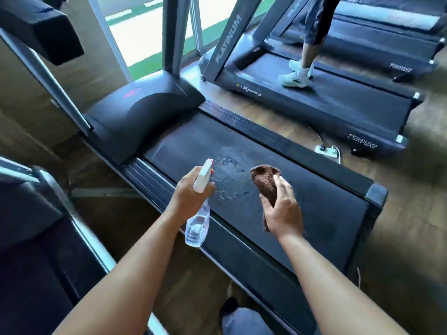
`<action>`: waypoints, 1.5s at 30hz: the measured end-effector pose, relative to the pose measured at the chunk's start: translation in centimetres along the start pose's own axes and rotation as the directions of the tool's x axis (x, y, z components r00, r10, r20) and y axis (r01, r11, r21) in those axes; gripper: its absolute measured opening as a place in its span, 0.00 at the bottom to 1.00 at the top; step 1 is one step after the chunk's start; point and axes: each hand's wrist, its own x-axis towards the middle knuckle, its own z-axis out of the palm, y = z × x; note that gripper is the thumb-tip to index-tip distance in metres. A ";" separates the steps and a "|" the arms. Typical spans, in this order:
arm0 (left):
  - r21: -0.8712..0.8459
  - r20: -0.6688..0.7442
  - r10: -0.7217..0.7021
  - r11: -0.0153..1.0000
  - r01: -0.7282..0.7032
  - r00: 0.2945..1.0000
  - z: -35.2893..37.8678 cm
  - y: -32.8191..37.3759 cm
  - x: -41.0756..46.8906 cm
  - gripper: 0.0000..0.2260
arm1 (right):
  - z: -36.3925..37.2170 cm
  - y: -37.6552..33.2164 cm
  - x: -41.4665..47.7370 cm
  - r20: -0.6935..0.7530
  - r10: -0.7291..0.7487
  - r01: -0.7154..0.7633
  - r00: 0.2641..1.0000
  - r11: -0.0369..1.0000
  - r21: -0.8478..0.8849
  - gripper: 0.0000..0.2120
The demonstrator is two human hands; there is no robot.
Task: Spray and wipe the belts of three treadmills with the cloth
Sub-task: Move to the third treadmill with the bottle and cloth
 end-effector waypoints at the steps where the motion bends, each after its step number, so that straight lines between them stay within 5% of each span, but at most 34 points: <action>1: -0.015 0.020 -0.005 1.000 0.005 1.000 0.2 -0.2 1.2 0.13 | 0.5 0.0 0.9 -0.010 0.014 -0.014 1.000 1.000 0.003 0.30; 17: 0.038 0.196 -0.042 0.999 0.035 0.980 0.9 1.1 13.8 0.11 | 3.1 -2.2 9.6 -0.134 0.148 -0.150 0.980 0.989 -0.003 0.30; 30: 0.037 0.446 0.083 0.993 -0.111 0.891 -2.3 -1.0 19.1 0.09 | 8.8 -6.0 7.5 -0.344 0.347 -0.357 0.873 0.933 0.034 0.30; 45: 0.082 0.443 0.036 0.993 -0.081 0.896 -6.0 -4.3 17.9 0.10 | 12.7 -7.9 3.9 -0.329 0.425 -0.429 0.843 0.901 0.065 0.30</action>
